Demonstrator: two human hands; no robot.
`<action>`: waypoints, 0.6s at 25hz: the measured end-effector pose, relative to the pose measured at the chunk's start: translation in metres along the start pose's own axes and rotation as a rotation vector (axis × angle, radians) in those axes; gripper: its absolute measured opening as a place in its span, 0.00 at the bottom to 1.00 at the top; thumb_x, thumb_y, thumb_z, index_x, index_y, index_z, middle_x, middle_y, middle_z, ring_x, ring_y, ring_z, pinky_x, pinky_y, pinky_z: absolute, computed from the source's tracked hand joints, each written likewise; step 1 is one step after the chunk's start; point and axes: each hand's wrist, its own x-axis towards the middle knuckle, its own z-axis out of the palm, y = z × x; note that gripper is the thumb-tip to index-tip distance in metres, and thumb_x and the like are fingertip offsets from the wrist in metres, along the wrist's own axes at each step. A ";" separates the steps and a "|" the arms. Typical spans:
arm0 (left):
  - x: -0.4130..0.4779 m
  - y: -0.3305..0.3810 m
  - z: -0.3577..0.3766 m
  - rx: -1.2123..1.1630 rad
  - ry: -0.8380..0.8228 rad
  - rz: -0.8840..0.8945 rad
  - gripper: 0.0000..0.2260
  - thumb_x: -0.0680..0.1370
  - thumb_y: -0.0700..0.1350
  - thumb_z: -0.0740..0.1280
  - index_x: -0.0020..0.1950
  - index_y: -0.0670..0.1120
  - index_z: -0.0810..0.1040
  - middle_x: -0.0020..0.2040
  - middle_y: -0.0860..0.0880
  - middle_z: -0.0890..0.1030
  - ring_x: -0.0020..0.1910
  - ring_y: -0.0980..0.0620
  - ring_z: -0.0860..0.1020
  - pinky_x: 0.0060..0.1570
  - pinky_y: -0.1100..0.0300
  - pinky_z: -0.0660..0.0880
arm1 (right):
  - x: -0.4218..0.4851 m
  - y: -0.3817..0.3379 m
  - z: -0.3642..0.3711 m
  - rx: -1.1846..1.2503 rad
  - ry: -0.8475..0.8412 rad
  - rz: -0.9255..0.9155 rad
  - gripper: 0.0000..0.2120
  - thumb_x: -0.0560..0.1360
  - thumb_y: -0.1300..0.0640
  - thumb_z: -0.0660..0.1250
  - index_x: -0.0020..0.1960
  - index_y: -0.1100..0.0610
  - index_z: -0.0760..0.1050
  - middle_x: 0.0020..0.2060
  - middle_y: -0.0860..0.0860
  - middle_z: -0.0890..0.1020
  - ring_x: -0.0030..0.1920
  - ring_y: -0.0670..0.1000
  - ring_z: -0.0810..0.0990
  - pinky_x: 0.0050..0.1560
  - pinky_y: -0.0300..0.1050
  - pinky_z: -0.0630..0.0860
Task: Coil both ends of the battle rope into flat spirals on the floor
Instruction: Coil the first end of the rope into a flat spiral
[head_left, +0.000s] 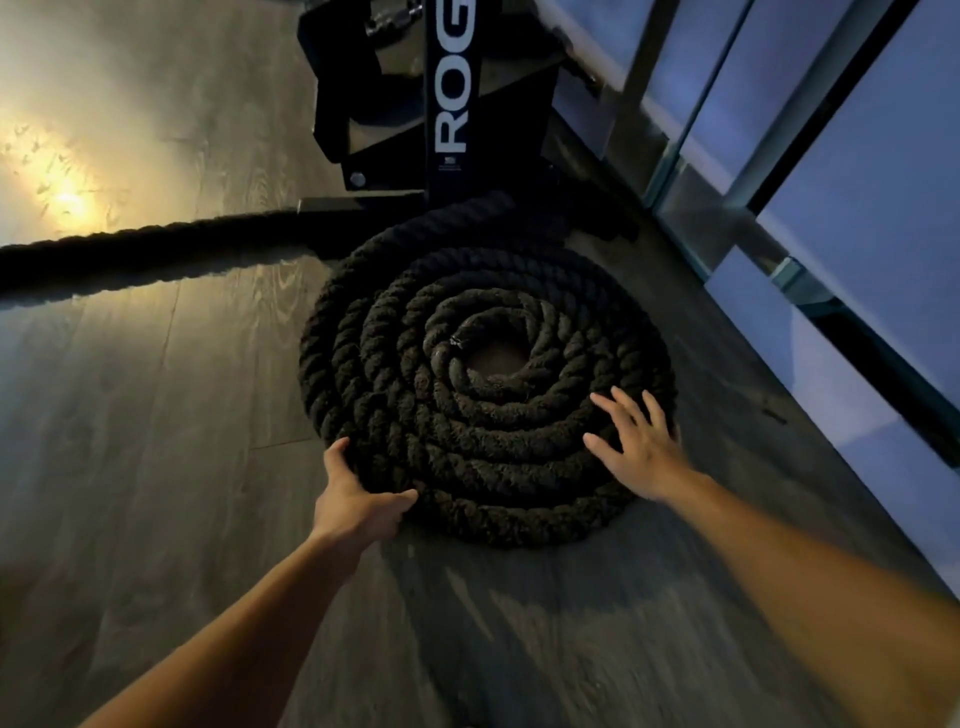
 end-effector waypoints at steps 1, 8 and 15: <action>-0.001 0.000 0.004 0.029 -0.020 0.010 0.47 0.66 0.46 0.82 0.73 0.62 0.54 0.55 0.44 0.80 0.45 0.41 0.85 0.42 0.47 0.84 | 0.007 -0.003 -0.008 0.020 -0.025 0.055 0.27 0.77 0.34 0.52 0.75 0.33 0.51 0.80 0.40 0.48 0.80 0.53 0.39 0.74 0.72 0.45; 0.049 0.033 -0.050 0.251 0.111 0.175 0.34 0.71 0.54 0.78 0.71 0.49 0.65 0.66 0.41 0.75 0.59 0.41 0.78 0.58 0.46 0.78 | -0.037 -0.144 0.047 0.073 0.088 -0.097 0.40 0.70 0.23 0.49 0.78 0.39 0.54 0.81 0.48 0.44 0.80 0.58 0.37 0.72 0.71 0.33; 0.090 0.037 -0.057 0.247 0.076 0.158 0.33 0.73 0.51 0.75 0.74 0.58 0.64 0.65 0.40 0.78 0.56 0.39 0.80 0.58 0.45 0.79 | -0.046 -0.170 0.063 -0.144 0.089 -0.421 0.49 0.62 0.23 0.63 0.78 0.38 0.52 0.81 0.51 0.44 0.80 0.58 0.38 0.71 0.76 0.37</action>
